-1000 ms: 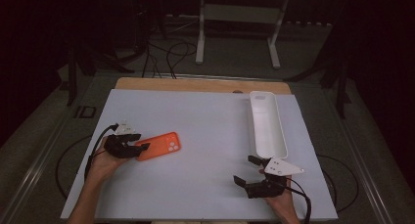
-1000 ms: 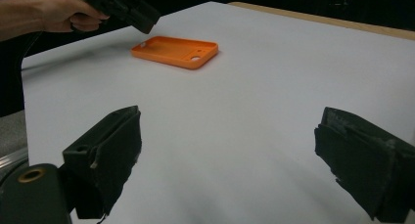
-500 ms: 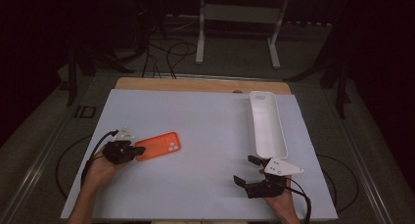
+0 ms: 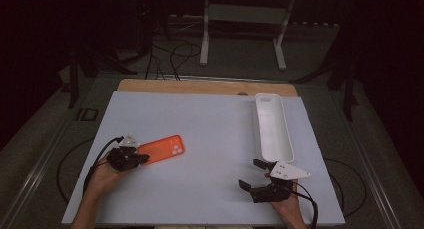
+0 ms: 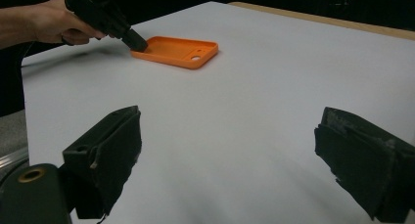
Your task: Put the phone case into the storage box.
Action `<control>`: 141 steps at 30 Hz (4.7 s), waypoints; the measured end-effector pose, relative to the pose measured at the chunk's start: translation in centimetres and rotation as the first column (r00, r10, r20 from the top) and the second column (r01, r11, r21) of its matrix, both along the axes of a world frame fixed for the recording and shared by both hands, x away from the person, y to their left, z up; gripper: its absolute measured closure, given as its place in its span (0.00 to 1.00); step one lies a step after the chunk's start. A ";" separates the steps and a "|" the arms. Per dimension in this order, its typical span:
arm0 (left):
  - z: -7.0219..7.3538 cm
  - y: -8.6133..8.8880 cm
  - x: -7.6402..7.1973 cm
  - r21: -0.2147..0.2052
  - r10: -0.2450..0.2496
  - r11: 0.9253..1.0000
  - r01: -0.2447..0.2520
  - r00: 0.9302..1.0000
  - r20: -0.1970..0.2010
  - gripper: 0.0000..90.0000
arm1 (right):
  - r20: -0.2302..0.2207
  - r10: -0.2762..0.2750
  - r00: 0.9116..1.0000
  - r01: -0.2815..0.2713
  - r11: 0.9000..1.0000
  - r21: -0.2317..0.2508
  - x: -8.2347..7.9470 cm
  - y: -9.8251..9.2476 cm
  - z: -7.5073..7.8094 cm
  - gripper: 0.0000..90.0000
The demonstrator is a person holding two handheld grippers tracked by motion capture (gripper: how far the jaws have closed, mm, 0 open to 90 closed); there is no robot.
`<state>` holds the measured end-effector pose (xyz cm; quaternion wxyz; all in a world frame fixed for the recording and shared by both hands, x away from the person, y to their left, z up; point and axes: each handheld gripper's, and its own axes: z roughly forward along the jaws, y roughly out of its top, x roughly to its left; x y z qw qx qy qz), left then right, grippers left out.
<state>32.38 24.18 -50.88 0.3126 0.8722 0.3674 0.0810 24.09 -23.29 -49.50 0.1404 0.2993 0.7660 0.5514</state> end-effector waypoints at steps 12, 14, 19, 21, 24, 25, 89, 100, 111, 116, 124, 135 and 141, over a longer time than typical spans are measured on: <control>0.1 -1.9 -1.3 0.012 -0.076 0.997 0.076 0.997 0.003 1.00 | -0.002 0.001 1.000 -0.001 1.000 0.000 0.0 0.1 0.0 0.11; 0.1 -2.0 -1.4 0.012 -0.076 0.997 0.076 0.997 0.005 1.00 | -0.002 0.001 1.000 -0.001 1.000 0.001 0.0 0.1 0.0 0.11; 0.2 -2.0 -1.4 0.013 -0.068 0.998 0.068 0.998 0.014 1.00 | -0.002 0.002 1.000 -0.002 1.000 0.001 0.0 0.1 -0.1 0.11; 0.4 -1.9 -1.4 0.003 -0.053 0.999 0.053 0.998 0.030 1.00 | -0.001 0.001 1.000 -0.001 1.000 0.002 0.0 0.1 0.0 0.11; 0.9 -1.6 -1.5 -0.025 -0.018 0.999 0.020 0.997 0.071 0.99 | 0.000 0.001 1.000 -0.001 1.000 -0.001 0.0 0.1 0.0 0.11; 1.1 -1.5 -1.6 -0.032 -0.010 0.999 0.012 0.997 0.077 0.97 | 0.000 0.002 1.000 -0.002 1.000 0.000 0.0 0.1 0.0 0.11; 0.9 -0.9 -0.8 -0.068 0.115 0.992 -0.109 0.990 0.086 0.01 | -0.004 0.002 1.000 -0.002 1.000 0.002 0.0 0.2 -0.1 0.11; -0.3 -1.4 -0.4 -0.024 0.089 0.996 -0.088 0.995 0.050 0.01 | -0.001 0.001 1.000 -0.001 1.000 0.000 0.0 0.1 -0.1 0.11; -1.2 -1.7 0.0 0.013 0.072 0.997 -0.072 0.997 0.027 0.03 | 0.000 0.000 1.000 0.000 1.000 -0.001 0.0 0.1 0.0 0.11; -1.4 -1.9 0.1 0.030 0.066 0.997 -0.068 0.997 0.038 0.03 | 0.000 0.001 1.000 -0.001 1.000 -0.001 0.0 0.1 -0.1 0.11; -1.5 -2.0 0.0 0.050 0.053 0.997 -0.055 0.997 0.047 0.03 | -0.002 0.001 1.000 -0.001 1.000 -0.002 0.0 0.2 -0.1 0.11; -1.5 -2.0 -0.1 0.056 0.058 0.997 -0.060 0.997 0.045 0.05 | -0.001 0.004 1.000 -0.004 1.000 -0.002 0.0 0.2 -0.1 0.11; -1.3 -1.7 -0.1 0.049 0.074 0.996 -0.077 0.995 0.062 0.14 | 0.000 0.006 1.000 -0.006 1.000 -0.004 0.0 0.2 -0.1 0.11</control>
